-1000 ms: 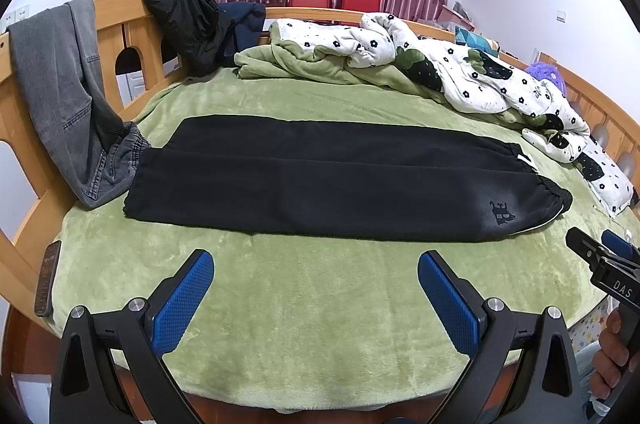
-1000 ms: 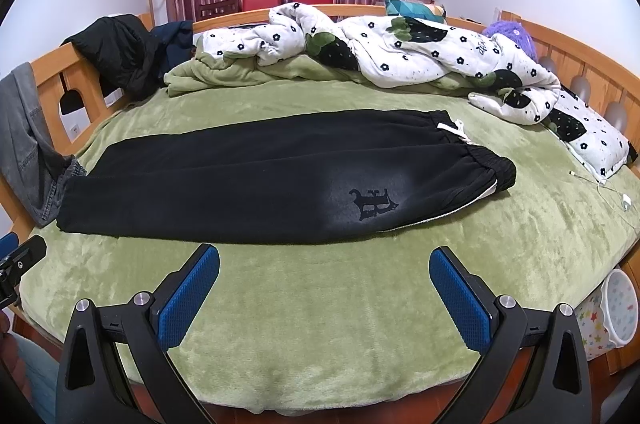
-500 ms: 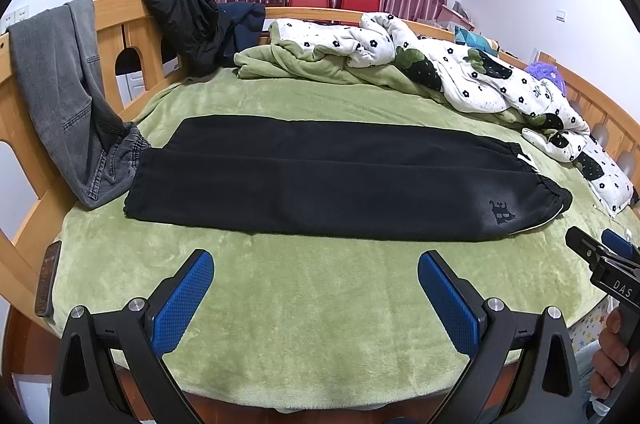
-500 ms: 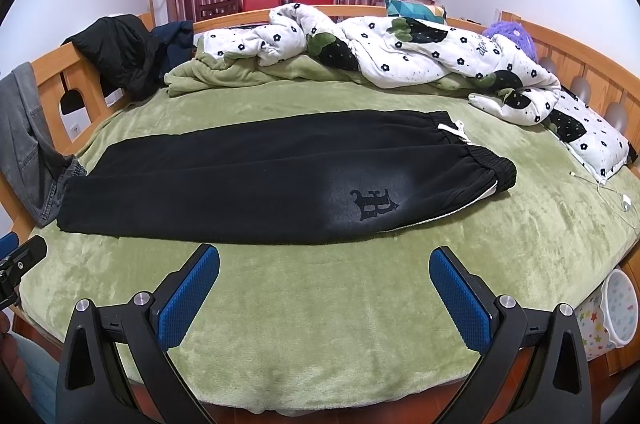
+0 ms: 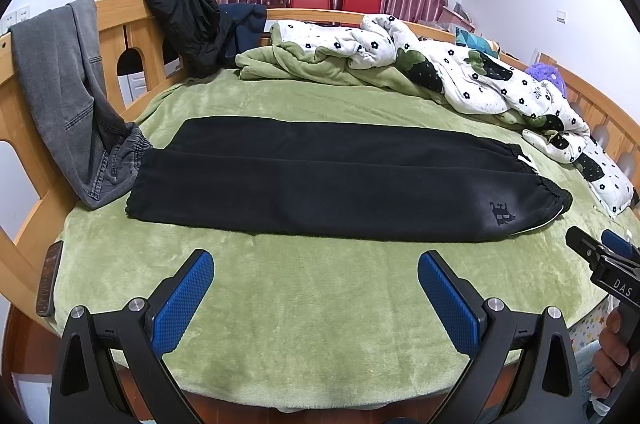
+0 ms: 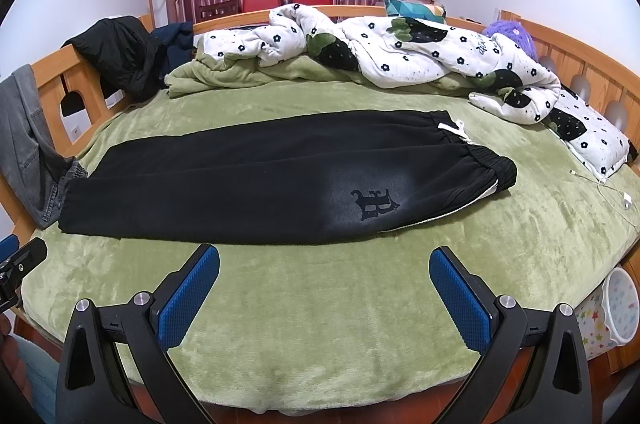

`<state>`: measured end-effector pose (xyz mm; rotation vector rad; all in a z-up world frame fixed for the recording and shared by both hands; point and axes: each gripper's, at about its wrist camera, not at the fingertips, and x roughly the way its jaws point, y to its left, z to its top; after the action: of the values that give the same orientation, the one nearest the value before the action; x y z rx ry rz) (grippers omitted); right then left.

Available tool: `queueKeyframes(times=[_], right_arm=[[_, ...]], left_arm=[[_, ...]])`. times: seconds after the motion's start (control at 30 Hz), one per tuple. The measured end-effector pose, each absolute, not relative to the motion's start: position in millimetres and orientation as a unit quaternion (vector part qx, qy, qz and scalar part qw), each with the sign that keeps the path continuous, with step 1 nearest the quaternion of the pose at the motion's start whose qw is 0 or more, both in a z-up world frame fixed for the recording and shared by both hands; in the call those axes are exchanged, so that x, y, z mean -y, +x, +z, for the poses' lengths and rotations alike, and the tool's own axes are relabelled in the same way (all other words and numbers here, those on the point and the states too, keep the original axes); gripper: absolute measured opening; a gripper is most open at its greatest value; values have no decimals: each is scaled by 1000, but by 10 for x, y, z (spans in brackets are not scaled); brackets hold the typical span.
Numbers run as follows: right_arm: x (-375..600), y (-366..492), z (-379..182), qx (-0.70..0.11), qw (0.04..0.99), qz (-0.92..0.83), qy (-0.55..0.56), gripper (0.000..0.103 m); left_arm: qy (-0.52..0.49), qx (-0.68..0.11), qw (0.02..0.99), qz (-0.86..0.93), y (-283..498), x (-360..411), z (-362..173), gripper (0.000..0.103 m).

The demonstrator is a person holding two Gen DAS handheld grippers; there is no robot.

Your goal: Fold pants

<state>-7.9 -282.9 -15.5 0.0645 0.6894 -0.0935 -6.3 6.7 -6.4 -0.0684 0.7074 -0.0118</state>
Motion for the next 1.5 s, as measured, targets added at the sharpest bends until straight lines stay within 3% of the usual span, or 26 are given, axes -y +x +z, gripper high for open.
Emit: queueKeyframes(times=[0.7,1.23,1.37,1.5], right_arm=[[2842,-183,56,-327,943,-27,62,103],[3105,-153,1003,-263,963,42,37,103],[3219,1,980,-253,964,59,53,102],[3358,221,752,-261,963,42,57,100]], left_arm=[[-27,-335,942,5,-142,-76,130,103],[-45,-302,952,-34,-96,-383,1199,103],[-39,-302,952,-31,99,-476,1155,103],[-68,-326,942,-25,370,-658,753,103]])
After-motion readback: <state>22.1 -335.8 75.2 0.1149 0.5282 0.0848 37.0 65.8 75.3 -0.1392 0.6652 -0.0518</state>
